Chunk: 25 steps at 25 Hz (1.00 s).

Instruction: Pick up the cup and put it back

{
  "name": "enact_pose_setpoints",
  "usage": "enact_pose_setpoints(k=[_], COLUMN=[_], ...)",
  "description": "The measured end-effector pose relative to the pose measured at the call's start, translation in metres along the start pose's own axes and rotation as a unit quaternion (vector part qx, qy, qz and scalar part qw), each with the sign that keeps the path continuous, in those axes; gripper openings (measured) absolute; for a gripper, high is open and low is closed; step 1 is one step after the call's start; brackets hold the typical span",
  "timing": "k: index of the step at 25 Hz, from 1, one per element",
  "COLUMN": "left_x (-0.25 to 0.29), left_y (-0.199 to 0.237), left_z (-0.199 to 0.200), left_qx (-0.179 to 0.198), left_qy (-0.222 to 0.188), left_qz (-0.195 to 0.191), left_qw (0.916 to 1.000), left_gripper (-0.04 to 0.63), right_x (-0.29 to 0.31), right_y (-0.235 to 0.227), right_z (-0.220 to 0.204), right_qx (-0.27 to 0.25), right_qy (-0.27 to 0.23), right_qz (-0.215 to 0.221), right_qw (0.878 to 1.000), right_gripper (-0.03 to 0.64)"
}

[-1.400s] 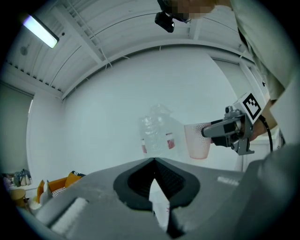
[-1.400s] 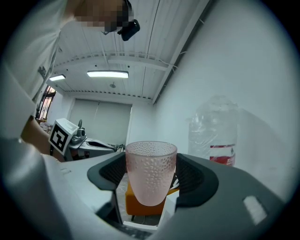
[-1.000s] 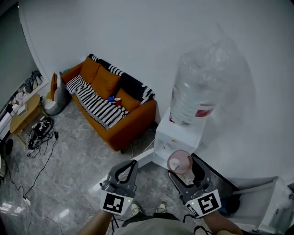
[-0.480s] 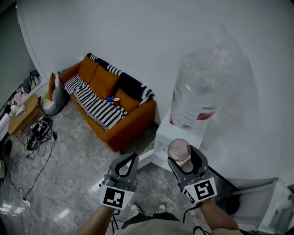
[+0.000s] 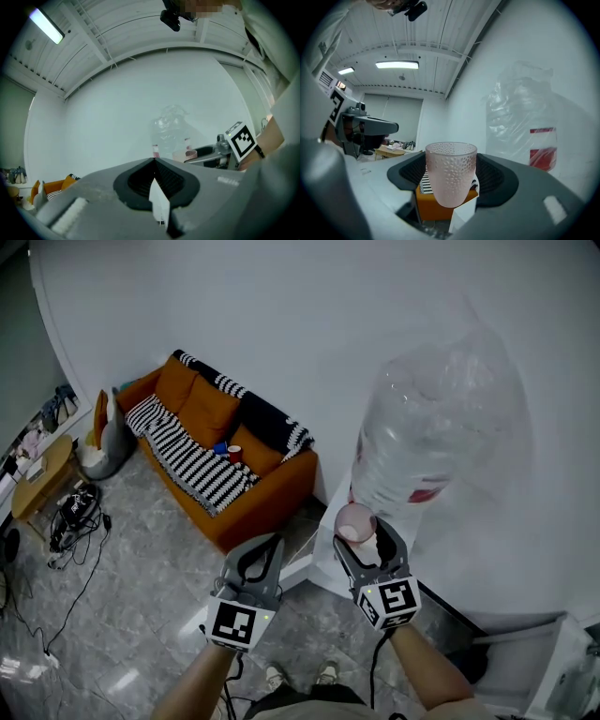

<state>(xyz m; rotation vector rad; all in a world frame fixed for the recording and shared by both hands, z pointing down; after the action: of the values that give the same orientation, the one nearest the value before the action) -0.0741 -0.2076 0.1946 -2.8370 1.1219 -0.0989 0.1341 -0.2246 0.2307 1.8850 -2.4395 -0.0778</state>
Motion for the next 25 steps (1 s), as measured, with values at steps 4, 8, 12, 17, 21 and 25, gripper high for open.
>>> enact_pose_setpoints(k=[4, 8, 12, 17, 21, 25], left_x=[0.016, 0.031, 0.044, 0.053, 0.058, 0.067], left_y=[0.018, 0.028, 0.029, 0.03, 0.033, 0.032], left_z=[-0.008, -0.024, -0.043, -0.069, -0.086, -0.1], left_qx=[-0.002, 0.027, 0.037, 0.022, 0.013, 0.007], left_qy=[0.001, 0.018, 0.033, 0.055, 0.071, 0.08], left_qz=[0.003, -0.011, -0.026, -0.039, -0.042, -0.052], left_qw=[1.0, 0.9994, 0.9984, 0.9975, 0.9965, 0.9954], left_gripper=[0.002, 0.002, 0.002, 0.002, 0.002, 0.002], right_x=[0.031, 0.055, 0.074, 0.089, 0.099, 0.105], right_y=[-0.007, -0.014, -0.021, -0.023, -0.025, -0.031], right_z=[-0.025, -0.052, -0.083, -0.117, -0.142, -0.162], right_qx=[-0.003, 0.012, 0.027, 0.029, 0.024, 0.032], right_qy=[0.011, 0.027, 0.044, 0.054, 0.059, 0.069], right_qz=[-0.029, -0.054, -0.075, -0.099, -0.108, -0.118], right_qw=[1.0, 0.998, 0.996, 0.993, 0.992, 0.99], right_gripper=[0.337, 0.337, 0.337, 0.337, 0.337, 0.337])
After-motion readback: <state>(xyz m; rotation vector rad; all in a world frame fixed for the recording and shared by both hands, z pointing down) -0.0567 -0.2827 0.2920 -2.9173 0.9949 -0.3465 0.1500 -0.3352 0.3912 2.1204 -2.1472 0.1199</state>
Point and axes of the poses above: the fingertips, and each gripper's own axes: x forward along the fingers, y to its left, z out of its top, the point moved 7 cm from there along -x, backward along the fingers, and after that the axes turned 10 degrees about -z, right-handed, at the moved point
